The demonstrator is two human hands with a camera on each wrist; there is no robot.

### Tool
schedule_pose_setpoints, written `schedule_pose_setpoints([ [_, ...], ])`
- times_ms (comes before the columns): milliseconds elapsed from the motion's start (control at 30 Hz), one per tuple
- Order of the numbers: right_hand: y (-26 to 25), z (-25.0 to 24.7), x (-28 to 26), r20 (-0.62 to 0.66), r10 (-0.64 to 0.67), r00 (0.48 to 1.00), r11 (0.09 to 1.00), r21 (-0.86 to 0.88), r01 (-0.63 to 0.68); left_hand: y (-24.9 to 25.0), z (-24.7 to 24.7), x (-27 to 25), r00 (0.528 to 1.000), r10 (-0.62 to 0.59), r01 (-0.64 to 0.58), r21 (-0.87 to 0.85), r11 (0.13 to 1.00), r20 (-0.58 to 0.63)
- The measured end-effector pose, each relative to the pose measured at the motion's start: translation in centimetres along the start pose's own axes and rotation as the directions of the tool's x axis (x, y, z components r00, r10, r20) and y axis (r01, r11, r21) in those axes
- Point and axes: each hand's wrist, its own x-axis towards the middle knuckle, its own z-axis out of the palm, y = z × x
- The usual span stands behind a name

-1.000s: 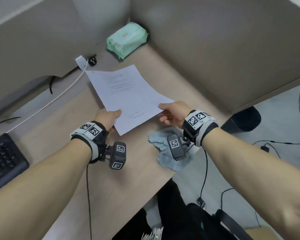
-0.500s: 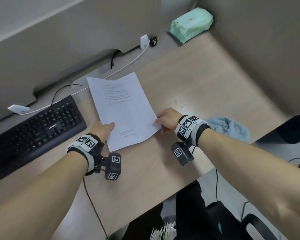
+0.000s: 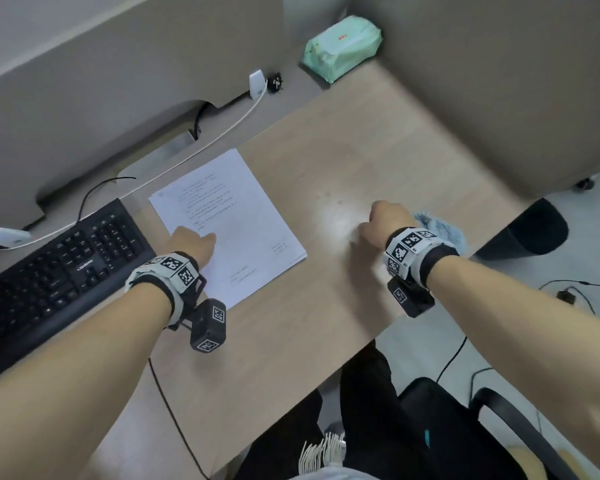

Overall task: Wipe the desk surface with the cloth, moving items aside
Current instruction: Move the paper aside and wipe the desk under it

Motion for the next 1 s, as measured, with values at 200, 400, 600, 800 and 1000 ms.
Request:
schedule_pose_setpoints([
  [200, 6.2, 0.4, -0.1, 0.021, 0.176, 0.984, 0.97, -0.176, -0.17, 6.8, 4.2, -2.3, 0.955, 0.296, -0.297, 0.101, 0.949, 0.03],
  [400, 7.5, 2.4, 1.2, 0.083, 0.216, 0.973, 0.972, -0.112, -0.207, 12.6, 7.9, -3.4, 0.899, 0.43, -0.438, 0.194, 0.878, 0.084],
  [600, 8.0, 1.2, 4.0, -0.012, 0.088, 0.996, 0.996, -0.008, -0.088, 16.5, 9.9, -1.8, 0.868, 0.483, -0.495, 0.31, 0.812, 0.121],
  [800, 5.6, -0.5, 9.1, -0.131, -0.224, 0.966, 0.974, -0.046, 0.22, 19.5, 10.2, 0.9, 0.883, 0.462, -0.458, 0.368, 0.809, 0.083],
  [1000, 8.5, -0.2, 9.8, -0.072, -0.402, 0.913, 0.891, -0.261, 0.372, 22.0, 10.8, 3.4, 0.905, 0.425, -0.402, 0.378, 0.834, 0.025],
])
